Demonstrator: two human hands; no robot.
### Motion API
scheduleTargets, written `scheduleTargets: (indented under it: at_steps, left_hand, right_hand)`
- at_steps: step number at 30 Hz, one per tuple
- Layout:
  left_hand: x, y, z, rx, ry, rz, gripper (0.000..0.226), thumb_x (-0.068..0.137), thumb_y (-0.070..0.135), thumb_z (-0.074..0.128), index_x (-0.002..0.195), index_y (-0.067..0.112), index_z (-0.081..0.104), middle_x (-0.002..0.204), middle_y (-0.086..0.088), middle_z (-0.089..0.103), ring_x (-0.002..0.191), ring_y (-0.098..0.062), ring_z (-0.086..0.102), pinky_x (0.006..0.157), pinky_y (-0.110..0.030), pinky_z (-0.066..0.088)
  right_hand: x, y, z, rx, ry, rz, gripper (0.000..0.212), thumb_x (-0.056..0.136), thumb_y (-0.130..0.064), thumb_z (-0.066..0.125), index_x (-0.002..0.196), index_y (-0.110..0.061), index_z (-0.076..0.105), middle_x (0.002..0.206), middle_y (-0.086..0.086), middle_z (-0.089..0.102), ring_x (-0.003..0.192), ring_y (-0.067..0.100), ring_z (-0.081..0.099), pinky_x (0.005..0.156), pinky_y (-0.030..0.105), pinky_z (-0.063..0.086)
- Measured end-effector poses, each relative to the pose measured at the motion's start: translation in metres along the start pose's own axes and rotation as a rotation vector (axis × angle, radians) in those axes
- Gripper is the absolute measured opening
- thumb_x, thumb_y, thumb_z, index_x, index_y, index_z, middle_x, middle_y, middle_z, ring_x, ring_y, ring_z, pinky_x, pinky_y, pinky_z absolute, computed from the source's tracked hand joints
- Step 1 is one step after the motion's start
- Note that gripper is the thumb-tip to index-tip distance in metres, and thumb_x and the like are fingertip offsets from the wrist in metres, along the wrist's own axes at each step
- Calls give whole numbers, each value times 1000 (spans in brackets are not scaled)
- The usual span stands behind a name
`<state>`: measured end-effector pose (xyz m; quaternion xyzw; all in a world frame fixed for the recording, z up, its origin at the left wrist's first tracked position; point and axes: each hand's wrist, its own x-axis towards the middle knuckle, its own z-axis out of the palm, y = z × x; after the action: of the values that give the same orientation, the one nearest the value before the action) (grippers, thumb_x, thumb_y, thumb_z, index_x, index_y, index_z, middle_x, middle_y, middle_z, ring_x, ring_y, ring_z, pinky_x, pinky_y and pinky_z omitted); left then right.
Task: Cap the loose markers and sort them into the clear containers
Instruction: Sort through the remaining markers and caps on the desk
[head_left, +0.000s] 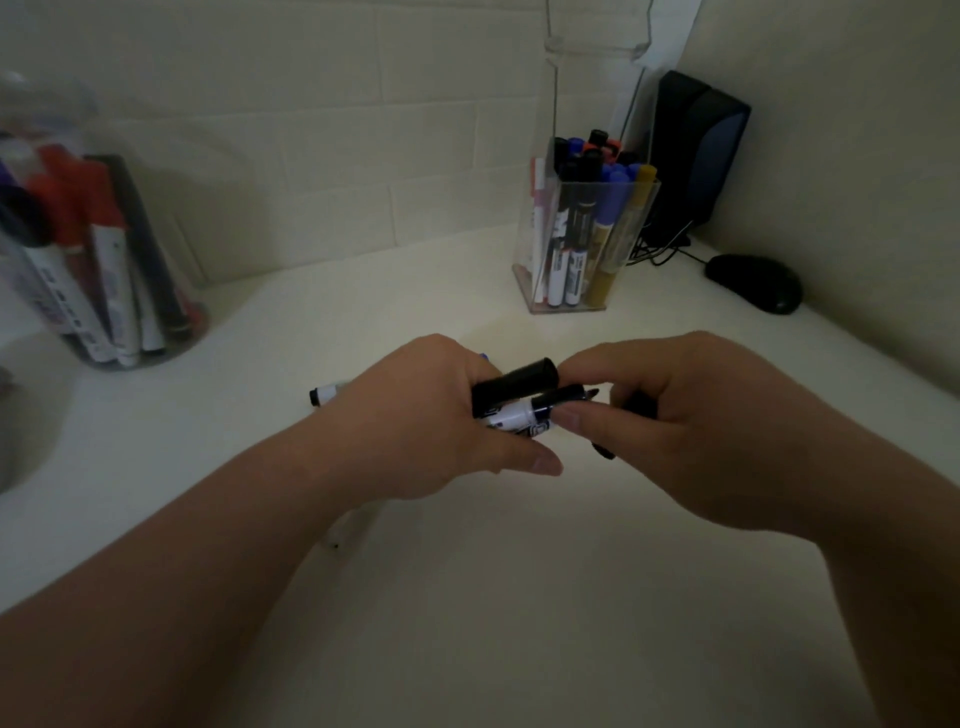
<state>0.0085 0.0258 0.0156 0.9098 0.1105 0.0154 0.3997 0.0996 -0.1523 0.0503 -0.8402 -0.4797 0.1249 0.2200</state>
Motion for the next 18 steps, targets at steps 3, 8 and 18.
scheduleTargets:
  at_steps: [3,8,18]
  left_hand:
    - [1,-1,4,-4,6,17,36,63,56,84,72,22,75,52,4,56,42,-8,43,45,-20,34]
    - [4,0,11,4,64,41,32,63,54,84,74,25,76,60,0,63,46,-7,45,48,-19,35]
    - [3,-6,10,-341,165,-87,29,74,44,82,72,15,77,62,2,71,50,-3,61,47,-13,47]
  right_hand:
    - [1,-5,3,70,5,87,24,96,-40,51,110,-43,70,82,-26,65,64,-7,58,61,8,44]
    - [2,-8,9,119,94,103,23,97,-35,52,101,-36,75,66,-15,66,57,3,58,54,17,47]
    - [2,11,-18,765,364,239,22,76,-28,72,94,-25,61,48,3,55,37,14,45,36,22,36]
